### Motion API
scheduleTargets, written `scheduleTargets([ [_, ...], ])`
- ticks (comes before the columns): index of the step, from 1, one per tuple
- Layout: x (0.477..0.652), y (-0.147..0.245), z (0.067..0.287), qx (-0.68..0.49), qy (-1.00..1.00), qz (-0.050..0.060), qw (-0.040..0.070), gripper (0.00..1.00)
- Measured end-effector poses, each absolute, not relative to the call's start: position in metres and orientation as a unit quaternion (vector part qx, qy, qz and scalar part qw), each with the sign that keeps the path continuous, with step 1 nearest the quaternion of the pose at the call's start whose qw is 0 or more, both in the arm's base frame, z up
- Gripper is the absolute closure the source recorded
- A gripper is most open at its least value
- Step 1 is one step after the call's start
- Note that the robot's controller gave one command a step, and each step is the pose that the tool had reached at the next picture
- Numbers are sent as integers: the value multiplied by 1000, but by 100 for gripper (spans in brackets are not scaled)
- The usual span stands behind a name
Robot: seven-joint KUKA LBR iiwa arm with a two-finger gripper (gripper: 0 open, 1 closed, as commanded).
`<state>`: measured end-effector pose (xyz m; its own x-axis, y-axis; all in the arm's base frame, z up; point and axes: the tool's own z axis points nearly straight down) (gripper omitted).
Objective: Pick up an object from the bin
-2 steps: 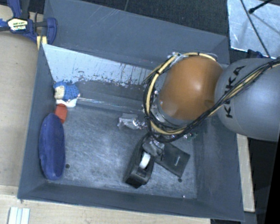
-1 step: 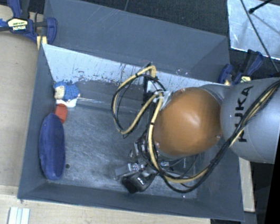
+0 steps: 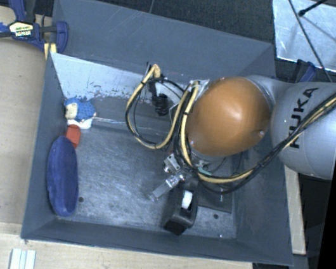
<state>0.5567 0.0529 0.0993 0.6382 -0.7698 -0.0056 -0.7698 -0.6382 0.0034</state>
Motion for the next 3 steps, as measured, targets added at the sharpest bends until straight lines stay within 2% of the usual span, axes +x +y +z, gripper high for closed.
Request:
scheduleTargets([
  [1, 514, 47, 86, 827, -562, 13, -9, 0],
  [2, 506, 79, 84, 916, -400, 20, -3, 0],
  [3, 506, 79, 84, 916, -400, 21, -2, 100],
])
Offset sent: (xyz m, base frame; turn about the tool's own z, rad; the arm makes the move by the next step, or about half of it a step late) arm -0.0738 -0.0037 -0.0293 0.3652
